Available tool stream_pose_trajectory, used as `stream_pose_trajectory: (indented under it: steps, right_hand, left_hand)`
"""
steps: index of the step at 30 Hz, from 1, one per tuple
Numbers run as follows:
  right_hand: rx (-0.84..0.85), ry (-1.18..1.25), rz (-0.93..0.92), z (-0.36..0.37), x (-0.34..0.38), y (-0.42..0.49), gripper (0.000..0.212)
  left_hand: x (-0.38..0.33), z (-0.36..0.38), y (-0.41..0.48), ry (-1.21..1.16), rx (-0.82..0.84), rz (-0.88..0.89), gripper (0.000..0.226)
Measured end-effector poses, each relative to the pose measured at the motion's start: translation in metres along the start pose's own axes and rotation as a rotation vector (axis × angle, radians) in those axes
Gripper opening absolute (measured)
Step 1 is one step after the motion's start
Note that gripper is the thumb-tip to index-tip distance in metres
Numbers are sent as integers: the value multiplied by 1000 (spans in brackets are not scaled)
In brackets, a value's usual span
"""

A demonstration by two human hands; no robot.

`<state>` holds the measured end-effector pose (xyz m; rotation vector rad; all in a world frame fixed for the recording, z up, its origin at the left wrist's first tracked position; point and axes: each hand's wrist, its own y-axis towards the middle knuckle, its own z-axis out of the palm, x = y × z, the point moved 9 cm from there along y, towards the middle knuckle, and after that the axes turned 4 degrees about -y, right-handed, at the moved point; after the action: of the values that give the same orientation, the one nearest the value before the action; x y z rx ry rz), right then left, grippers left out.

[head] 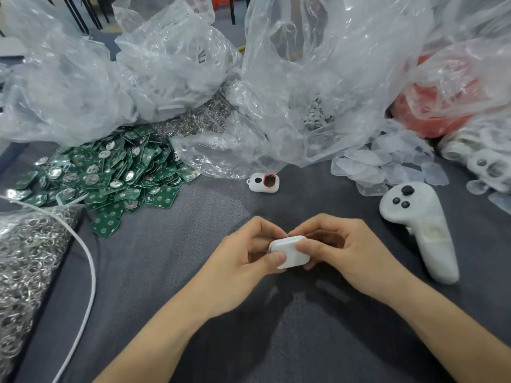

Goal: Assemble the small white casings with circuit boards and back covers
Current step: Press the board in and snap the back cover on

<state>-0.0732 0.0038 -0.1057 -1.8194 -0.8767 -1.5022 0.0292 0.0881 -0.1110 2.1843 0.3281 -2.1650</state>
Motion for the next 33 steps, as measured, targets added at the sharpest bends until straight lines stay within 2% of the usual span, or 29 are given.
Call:
stream_pose_trajectory:
  steps: [5,9,14,19,24,28,33]
  right_hand:
    - [-49,2,-11,-1,0,-1,7]
    - [-24,-64,-46,-3,10,-1,17]
    - [-26,-67,-30,-4,14,2,10]
    - [-89,62,6,-8,11,5,22]
    - [-144,-20,-80,-7,18,2,16]
    - [-224,-30,-134,-11,26,-1,18]
    - [-240,-65,-174,-4,29,-5,19]
  left_hand:
    - [-7,-4,1,105,-71,96,13]
    - [-9,-4,-1,107,-111,162,10]
    - [-9,-6,-1,71,-133,164,7]
    - [-13,-7,3,20,-158,179,10]
    - [-15,-10,4,-50,-194,185,14]
    - [-24,-12,1,-36,-272,251,16]
    - [-25,-15,-2,7,-340,257,15]
